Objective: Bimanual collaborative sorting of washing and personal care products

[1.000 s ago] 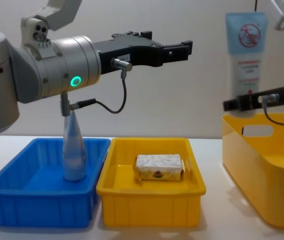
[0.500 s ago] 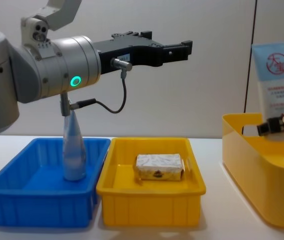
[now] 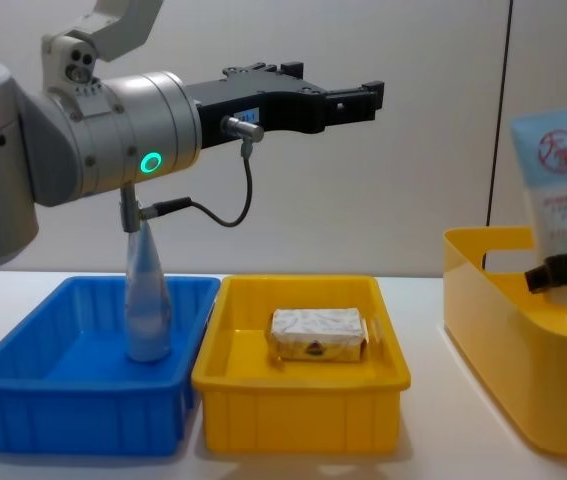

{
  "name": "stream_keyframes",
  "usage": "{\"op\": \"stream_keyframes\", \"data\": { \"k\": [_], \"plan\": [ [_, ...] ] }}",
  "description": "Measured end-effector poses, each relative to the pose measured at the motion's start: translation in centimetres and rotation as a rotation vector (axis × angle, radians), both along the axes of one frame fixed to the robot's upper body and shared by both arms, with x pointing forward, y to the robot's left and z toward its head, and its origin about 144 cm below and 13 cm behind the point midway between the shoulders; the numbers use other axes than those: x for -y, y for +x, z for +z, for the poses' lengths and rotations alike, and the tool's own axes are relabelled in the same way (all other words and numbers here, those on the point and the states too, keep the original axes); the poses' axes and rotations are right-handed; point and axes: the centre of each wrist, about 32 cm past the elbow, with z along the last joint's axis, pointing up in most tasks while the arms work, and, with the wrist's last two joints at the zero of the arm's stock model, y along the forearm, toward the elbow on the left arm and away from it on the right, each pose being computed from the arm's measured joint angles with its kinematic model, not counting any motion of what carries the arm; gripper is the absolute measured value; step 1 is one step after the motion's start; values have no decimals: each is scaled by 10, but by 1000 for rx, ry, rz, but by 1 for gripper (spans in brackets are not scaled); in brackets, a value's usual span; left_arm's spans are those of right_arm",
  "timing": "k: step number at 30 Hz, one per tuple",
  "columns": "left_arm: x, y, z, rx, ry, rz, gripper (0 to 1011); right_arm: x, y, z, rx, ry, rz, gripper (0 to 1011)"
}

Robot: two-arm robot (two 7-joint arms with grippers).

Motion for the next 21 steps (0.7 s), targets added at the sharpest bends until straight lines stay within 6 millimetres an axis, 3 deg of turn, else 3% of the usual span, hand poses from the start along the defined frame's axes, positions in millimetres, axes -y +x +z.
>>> {"op": "stream_keyframes", "data": {
  "k": [5,7,8,11,21],
  "plan": [
    [0,0,0,0,0,0,1001,-2,-1,0,-1,-7,8,848],
    [0,0,0,0,0,0,1001,-2,-2,0,-1,-9,11,862],
    [0,0,0,0,0,0,1001,-2,-2,0,-1,-9,12,934],
    [0,0,0,0,0,0,1001,-3,-2,1,0,-10,14,993],
    [0,0,0,0,0,0,1001,-3,-6,2,12,-3,23,1004]
  ]
}}
